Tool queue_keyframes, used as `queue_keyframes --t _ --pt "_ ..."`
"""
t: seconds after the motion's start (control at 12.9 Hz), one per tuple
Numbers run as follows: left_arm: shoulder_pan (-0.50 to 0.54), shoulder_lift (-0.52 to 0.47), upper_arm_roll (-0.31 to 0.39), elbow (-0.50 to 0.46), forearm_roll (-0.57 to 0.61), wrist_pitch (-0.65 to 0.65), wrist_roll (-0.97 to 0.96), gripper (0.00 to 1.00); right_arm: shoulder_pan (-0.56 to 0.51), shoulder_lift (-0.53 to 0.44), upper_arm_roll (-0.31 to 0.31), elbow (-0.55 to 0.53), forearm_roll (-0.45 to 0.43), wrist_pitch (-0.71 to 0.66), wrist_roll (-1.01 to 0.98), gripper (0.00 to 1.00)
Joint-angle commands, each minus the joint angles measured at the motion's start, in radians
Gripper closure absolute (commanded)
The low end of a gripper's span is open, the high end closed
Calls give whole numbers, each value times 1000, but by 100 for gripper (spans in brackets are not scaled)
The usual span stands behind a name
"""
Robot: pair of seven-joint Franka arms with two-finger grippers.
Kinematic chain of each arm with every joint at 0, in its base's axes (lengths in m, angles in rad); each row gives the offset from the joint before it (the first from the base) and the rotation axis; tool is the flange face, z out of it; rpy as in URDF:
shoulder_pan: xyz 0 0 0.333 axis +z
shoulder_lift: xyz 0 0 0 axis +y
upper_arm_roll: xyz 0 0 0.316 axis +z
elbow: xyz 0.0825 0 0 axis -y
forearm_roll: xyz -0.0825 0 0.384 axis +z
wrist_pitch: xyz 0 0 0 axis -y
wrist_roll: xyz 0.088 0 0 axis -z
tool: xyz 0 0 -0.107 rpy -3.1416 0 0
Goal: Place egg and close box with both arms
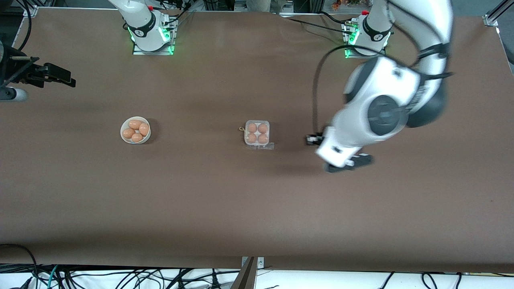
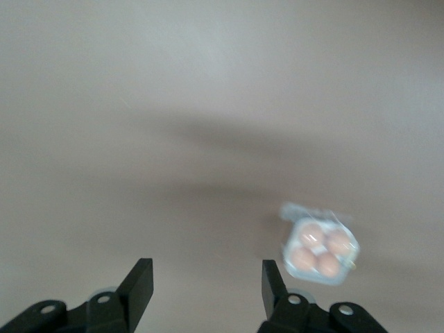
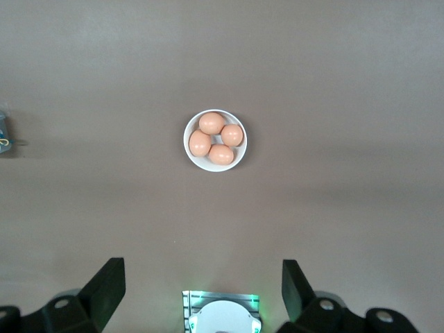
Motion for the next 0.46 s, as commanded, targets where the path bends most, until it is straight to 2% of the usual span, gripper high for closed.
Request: queue_keyframes --t 0.0,0.15,0.31,0.39 --pt "45 -23 -12 8 155 -15 110 11 -23 -9 17 33 0 -25 -25 0" --pt "75 -26 -12 8 244 -15 175 0 -23 -10 16 33 -7 -24 -54 0" --pt "123 -59 -10 6 246 -18 250 0 -23 -10 28 33 -87 -21 -62 0" --pt "156 -82 -10 3 249 -18 271 0 -23 -10 37 33 -96 -16 -66 0"
